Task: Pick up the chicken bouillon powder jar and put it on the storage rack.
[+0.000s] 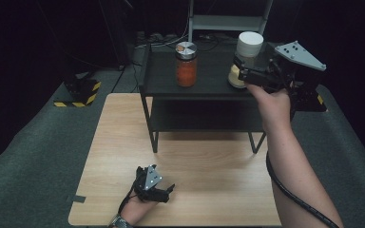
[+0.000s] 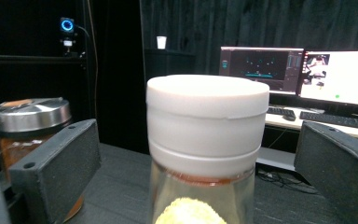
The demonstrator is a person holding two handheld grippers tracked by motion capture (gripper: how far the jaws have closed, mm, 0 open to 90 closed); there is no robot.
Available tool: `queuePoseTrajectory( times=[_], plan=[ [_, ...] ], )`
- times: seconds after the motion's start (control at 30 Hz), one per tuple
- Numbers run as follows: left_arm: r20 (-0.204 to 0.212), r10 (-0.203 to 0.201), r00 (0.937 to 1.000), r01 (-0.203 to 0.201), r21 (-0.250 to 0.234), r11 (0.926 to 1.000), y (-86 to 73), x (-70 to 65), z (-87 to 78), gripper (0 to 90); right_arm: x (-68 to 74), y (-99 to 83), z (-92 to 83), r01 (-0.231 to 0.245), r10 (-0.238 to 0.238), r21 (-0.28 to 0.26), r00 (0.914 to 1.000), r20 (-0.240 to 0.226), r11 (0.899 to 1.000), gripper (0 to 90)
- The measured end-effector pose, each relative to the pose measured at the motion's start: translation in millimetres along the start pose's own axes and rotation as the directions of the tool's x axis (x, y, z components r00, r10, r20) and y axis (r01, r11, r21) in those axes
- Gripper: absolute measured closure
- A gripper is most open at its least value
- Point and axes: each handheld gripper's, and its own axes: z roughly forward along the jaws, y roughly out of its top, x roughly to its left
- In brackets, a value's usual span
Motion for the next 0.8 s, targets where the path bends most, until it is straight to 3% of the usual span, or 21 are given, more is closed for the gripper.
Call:
queuePoseTrajectory(
  times=[0.8],
  plan=[
    [-0.002,0.000,1.0000,0.000,0.003,1.0000,0.6,-0.4,0.6,0.9,12.1,-15.4,-38.3,0.060,-0.060,0.008,0.9980,-0.017,0.998,0.0]
  ],
)
